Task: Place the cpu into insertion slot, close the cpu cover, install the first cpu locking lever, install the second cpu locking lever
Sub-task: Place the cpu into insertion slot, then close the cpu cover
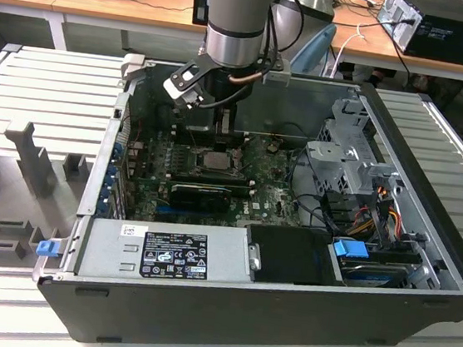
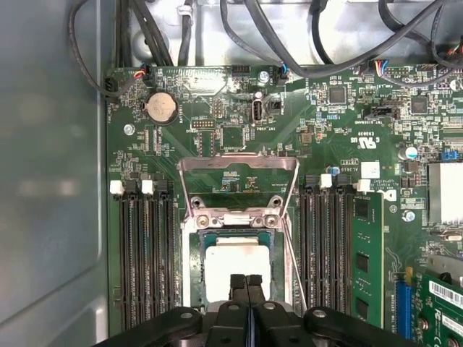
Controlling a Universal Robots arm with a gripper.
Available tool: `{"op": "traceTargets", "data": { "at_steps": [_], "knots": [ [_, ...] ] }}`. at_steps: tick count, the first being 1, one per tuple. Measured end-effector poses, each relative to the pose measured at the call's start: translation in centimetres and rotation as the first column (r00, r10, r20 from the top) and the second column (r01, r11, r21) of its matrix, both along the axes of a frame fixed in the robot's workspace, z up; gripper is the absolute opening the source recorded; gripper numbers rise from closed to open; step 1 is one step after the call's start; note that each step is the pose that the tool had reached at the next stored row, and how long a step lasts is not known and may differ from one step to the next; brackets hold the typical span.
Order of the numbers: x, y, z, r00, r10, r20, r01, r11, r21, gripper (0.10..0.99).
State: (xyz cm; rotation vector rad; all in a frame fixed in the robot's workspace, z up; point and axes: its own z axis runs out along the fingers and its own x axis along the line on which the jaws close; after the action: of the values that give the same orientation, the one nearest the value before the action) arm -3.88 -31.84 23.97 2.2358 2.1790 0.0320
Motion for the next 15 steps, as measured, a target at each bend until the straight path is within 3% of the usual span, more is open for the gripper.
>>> {"op": "traceTargets", "data": {
  "at_steps": [11,14,15],
  "knots": [
    [0.01,0.0,1.28,1.0,0.0,0.0002,0.0,1.0,0.0,0.106],
    [0.62,0.0,1.29,1.0,0.0,-0.0011,0.0,1.0,0.0,0.106],
    [1.2,0.0,1.29,1.0,0.0,-0.0022,0.0,1.0,0.0,0.106]
  ]
}}
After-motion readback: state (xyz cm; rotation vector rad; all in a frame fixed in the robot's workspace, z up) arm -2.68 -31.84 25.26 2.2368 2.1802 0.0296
